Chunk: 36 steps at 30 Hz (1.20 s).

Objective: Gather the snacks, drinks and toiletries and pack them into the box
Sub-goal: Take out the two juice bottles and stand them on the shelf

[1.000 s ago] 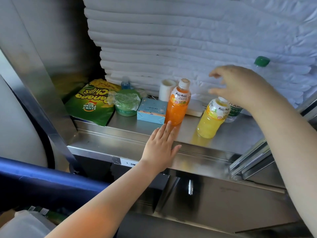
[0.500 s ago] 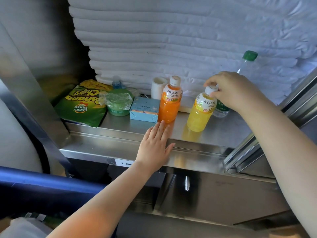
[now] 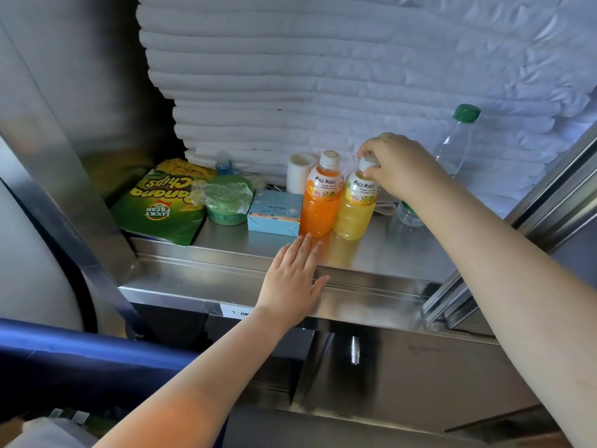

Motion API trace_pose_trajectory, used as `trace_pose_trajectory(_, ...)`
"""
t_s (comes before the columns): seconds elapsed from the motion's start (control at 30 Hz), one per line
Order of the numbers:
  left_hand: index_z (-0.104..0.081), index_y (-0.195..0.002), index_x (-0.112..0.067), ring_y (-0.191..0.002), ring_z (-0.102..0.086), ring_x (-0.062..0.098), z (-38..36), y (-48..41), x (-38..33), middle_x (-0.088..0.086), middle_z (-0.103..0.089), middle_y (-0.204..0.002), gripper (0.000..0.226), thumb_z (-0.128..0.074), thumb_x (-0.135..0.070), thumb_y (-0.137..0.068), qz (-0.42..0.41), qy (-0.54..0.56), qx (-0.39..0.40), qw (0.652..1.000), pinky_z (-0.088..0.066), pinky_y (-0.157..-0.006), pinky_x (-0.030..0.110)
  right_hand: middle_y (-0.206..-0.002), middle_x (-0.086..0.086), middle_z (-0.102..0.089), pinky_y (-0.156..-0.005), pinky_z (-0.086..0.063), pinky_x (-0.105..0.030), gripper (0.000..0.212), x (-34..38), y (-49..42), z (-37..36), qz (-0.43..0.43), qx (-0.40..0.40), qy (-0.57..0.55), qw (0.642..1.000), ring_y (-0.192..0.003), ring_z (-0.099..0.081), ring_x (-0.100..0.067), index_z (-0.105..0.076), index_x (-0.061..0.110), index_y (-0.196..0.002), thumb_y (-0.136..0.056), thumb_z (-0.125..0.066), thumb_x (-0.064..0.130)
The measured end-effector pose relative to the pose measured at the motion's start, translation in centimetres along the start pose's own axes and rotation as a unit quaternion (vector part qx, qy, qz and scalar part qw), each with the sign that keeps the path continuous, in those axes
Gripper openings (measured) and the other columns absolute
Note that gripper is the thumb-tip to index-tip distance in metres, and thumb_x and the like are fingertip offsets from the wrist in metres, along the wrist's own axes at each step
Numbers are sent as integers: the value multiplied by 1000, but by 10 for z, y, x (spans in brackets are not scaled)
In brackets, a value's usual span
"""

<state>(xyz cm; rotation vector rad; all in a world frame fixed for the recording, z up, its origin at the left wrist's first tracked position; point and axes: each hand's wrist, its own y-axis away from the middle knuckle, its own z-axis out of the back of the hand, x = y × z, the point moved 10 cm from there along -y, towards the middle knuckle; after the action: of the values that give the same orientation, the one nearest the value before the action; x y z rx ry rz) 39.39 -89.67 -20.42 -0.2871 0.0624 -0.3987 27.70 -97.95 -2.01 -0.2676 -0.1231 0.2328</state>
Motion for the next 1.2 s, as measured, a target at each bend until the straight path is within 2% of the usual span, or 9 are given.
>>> trace_pose_trajectory(0.2, -5, -150, -17, -145, -3, 17, 1, 1, 0, 3, -8, -158, 65, -15, -53, -97, 2, 11, -13, 1000, 7, -114, 31, -126, -12, -49, -80, -41, -34, 53, -7, 29, 5, -24, -100, -65, 993, -101, -57, -30, -43, 16, -135, -86, -63, 17)
trace_pose_trajectory(0.33, -17, -149, -16, -144, -11, 18, 4, 2, -1, 4, -17, -156, 63, -26, -50, -98, 0, 31, -26, 999, 4, -114, 30, -129, -18, -45, -98, -42, -38, 54, -18, 99, -22, -88, -235, -170, 953, -117, -50, -30, -37, 0, -135, -90, -59, 19)
trace_pose_trajectory(0.47, -42, -140, -9, -136, -35, 24, 12, 3, -2, 10, -41, -146, 56, -49, -40, -93, 10, 58, -61, 996, -21, -112, 37, -149, -18, -30, -115, -22, -38, 65, -24, 142, -108, -157, -76, -45, 984, -138, -26, -30, -24, 0, -144, -97, -34, 44)
trace_pose_trajectory(0.57, -44, -139, -10, -136, -36, 25, 12, 3, -2, 10, -42, -145, 55, -49, -40, -93, 17, 54, -72, 996, -22, -111, 37, -152, -12, -30, -116, -13, -36, 74, -26, 151, -134, -134, -10, 47, 990, -142, -23, -25, -30, 8, -145, -93, -5, 54)
trace_pose_trajectory(0.67, -40, -141, -12, -138, -31, 23, 11, 4, -2, 8, -38, -148, 55, -43, -42, -95, 24, 51, -65, 996, -16, -113, 34, -154, -11, -25, -116, -10, -35, 80, -28, 149, -135, -123, -5, 56, 991, -143, -18, -23, -26, 10, -147, -89, 4, 57)
trace_pose_trajectory(0.8, -31, -145, -14, -143, -19, 20, 9, 6, -4, 5, -28, -153, 57, -34, -45, -97, 33, 44, -49, 997, -10, -115, 35, -157, -8, -14, -117, -4, -35, 74, -30, 155, -140, -121, 21, 42, 991, -145, -8, -22, -16, 12, -149, -92, -7, 58)
trace_pose_trajectory(1.0, -22, -147, -8, -144, -7, 31, 2, 46, -27, 15, -13, -155, 68, -49, -38, -93, 64, 93, -59, 992, -13, -116, 44, -156, -7, 18, -116, 7, -36, 75, -18, 211, -153, -90, 39, 50, 994, -143, 19, -22, 8, 14, -149, -92, -10, 60)
trace_pose_trajectory(1.1, -7, -150, -16, -144, 5, 30, -31, 75, -56, 11, 1, -158, 65, -27, -48, -97, 51, 44, 57, 996, -6, -117, 48, -151, -4, 27, -113, 13, -35, 69, -23, 257, -167, -73, 95, 39, 992, -143, 19, -22, 7, 19, -150, -96, -16, 56)
trace_pose_trajectory(1.2, 0, -150, -17, -144, 6, 31, -32, 93, -73, 10, 2, -158, 65, -14, -52, -97, 63, 13, 101, 993, -1, -116, 49, -157, 1, 13, -112, 11, -28, 65, -35, 306, -159, -89, 110, -17, 990, -144, 13, -16, -1, 20, -151, -98, -22, 52)
